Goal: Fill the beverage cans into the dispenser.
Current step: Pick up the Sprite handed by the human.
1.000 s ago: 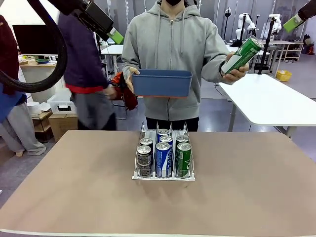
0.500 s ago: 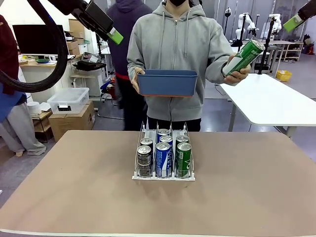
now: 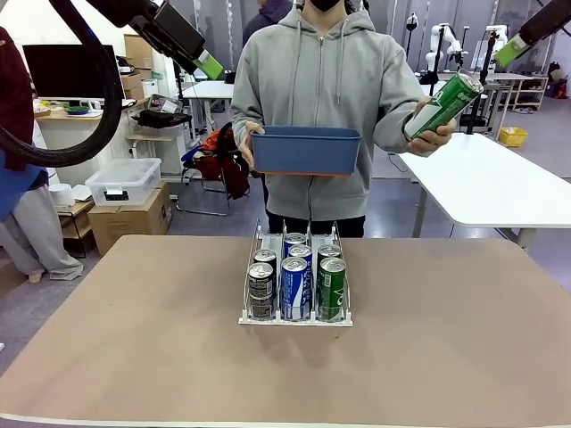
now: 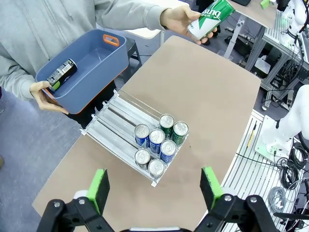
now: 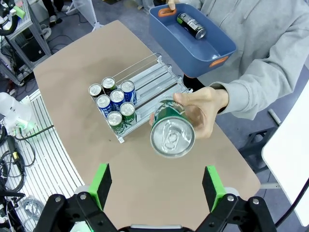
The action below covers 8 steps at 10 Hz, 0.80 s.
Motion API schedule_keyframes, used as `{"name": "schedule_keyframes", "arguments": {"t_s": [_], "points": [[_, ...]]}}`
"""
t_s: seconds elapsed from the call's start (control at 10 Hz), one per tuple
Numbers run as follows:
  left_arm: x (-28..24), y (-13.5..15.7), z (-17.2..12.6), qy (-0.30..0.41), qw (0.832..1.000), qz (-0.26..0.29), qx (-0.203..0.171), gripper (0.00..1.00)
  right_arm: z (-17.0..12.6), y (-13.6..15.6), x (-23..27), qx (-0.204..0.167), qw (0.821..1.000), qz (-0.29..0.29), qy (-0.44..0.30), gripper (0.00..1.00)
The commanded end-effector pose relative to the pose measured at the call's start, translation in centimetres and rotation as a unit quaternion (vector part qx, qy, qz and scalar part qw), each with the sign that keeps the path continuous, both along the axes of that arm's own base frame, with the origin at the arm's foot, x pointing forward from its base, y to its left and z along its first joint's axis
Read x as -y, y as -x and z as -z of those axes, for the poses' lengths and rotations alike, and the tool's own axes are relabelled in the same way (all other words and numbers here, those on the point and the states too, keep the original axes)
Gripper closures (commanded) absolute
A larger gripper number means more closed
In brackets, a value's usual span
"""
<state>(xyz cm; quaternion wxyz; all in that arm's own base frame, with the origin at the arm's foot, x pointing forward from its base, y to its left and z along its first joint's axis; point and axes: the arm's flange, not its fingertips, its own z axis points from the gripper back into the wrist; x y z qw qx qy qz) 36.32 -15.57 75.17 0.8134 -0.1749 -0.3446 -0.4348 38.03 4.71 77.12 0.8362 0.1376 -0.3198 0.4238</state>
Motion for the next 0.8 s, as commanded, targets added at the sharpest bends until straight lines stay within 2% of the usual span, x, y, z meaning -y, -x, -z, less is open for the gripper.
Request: {"name": "schedule_keyframes", "arguments": {"t_s": [0.0,0.7], "points": [[-0.1,0.0,0.2,0.001,1.0,-0.001,-0.004,0.0,-0.5,-1.8,-0.3,-0.012,1.0,-0.028,0.008,0.0],[-0.1,0.0,0.2,0.001,1.0,-0.001,-0.004,0.0,2.0,-4.8,-3.9,-0.051,0.998,-0.021,0.023,0.0]]}}
